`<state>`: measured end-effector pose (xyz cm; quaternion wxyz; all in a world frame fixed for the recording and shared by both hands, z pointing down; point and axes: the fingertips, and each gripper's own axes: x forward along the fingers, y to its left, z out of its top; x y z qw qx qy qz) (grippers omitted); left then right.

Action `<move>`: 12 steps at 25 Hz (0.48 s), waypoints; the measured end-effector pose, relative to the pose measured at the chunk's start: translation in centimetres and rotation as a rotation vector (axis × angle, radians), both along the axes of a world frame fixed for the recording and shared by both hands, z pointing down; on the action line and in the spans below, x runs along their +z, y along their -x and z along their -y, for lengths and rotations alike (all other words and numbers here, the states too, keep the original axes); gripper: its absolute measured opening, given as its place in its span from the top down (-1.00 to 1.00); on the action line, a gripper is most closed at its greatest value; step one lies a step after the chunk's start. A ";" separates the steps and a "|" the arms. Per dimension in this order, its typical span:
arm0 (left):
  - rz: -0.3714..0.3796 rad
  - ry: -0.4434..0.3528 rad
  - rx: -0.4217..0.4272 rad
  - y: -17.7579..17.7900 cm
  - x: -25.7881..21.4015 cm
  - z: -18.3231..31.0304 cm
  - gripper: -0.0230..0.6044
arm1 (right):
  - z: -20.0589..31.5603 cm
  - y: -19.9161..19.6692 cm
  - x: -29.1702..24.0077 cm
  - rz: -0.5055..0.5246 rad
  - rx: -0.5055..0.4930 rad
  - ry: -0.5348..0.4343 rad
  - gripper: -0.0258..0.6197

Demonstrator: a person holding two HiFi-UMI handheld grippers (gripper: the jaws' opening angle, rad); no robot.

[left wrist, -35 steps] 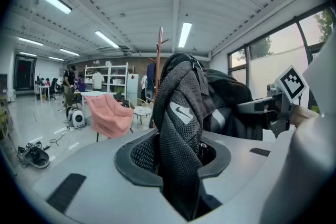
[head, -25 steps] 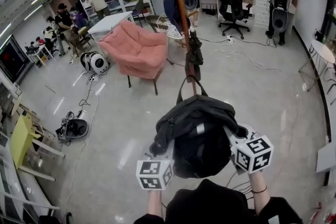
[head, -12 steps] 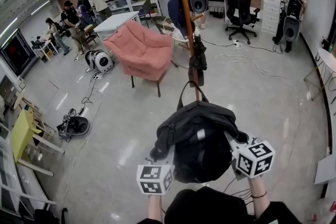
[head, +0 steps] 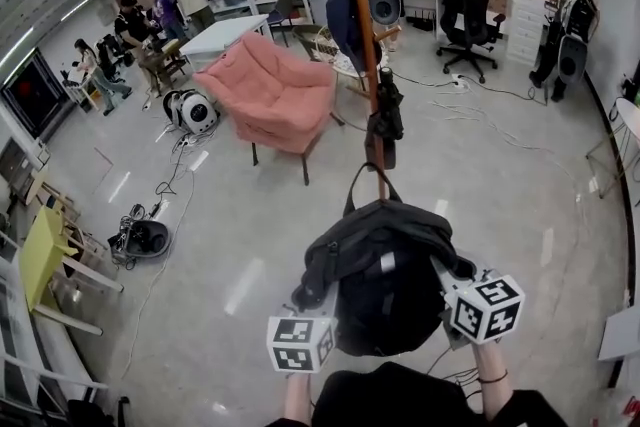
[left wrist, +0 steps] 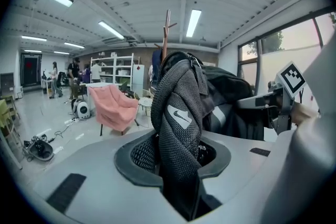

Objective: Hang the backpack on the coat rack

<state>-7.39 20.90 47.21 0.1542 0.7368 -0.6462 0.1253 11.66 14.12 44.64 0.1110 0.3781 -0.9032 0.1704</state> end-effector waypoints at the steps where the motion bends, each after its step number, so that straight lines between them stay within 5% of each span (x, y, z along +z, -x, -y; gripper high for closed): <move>1: -0.002 0.007 0.004 0.3 0.3 0.7 0.48 | 0.7 0.3 0.2 -0.001 0.006 0.006 0.79; 12: -0.010 0.031 0.082 5.0 1.0 9.8 0.48 | 8.2 4.6 0.8 0.004 0.092 0.035 0.79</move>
